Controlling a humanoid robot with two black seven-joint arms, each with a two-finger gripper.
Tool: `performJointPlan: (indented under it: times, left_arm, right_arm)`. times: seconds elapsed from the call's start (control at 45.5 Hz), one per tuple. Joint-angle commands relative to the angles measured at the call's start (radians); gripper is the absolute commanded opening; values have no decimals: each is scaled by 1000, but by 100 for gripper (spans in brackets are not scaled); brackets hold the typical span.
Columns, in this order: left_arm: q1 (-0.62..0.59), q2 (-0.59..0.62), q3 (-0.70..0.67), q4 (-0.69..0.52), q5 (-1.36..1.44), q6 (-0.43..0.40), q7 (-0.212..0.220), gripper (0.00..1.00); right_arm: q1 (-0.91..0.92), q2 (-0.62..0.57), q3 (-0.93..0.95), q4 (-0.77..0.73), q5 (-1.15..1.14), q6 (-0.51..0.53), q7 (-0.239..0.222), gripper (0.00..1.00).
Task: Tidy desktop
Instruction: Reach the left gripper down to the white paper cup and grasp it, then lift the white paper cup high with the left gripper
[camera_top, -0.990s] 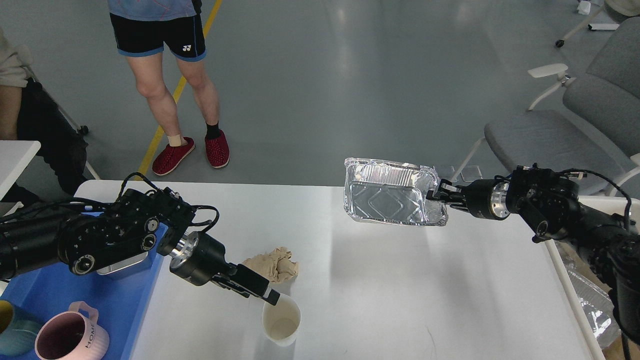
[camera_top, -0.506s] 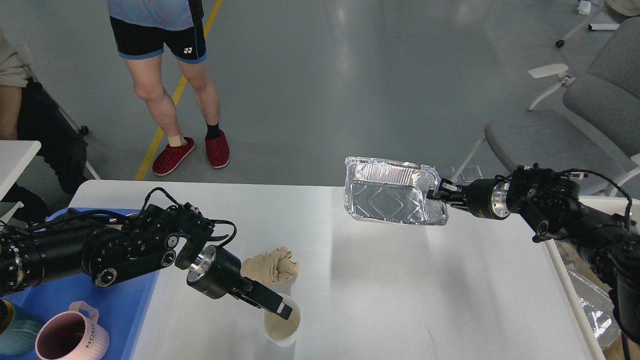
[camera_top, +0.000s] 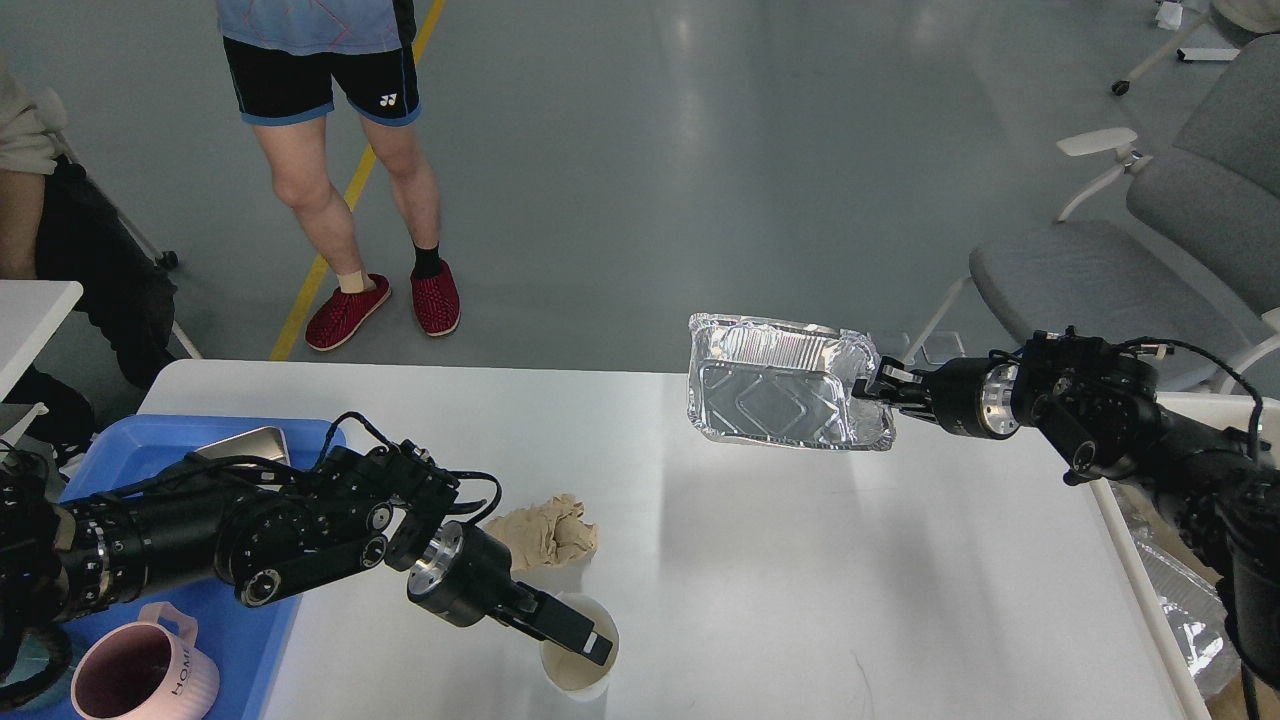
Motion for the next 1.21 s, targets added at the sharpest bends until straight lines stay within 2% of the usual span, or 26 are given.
performJointPlan:
  times: [0.0,0.242,0.286,0.374,0.44,0.506,0.946,1.188]
  left_arm:
    - [-6,-4,1,1,-2,-6,-2,50]
    - [-18,4,24,-1,0,-26,4,27]
    - [-26,5,40,1,0,-26,0,21]
    - [-44,10,68,-1,0,-28,-8,16]
    - [-46,11,91,-2,2,-26,-16,7]
    - [-52,13,116,-2,2,-24,-23,3]
    - [-90,14,140,-1,8,-14,-40,1]
    - [-171,33,134,-1,0,-14,-40,1]
  right_arm:
    - [0,0,0,0,0,-1,0,0]
    - [0,3,-2,0,0,-1,0,0]
    - [0,3,-2,0,0,-1,0,0]
    - [0,3,-2,0,0,-1,0,0]
    - [0,3,-2,0,0,-1,-2,0]
    - [0,3,-2,0,0,-1,0,0]
    - [-1,3,-2,-2,0,-6,-2,0]
    - [-9,3,-2,0,0,-6,-2,0]
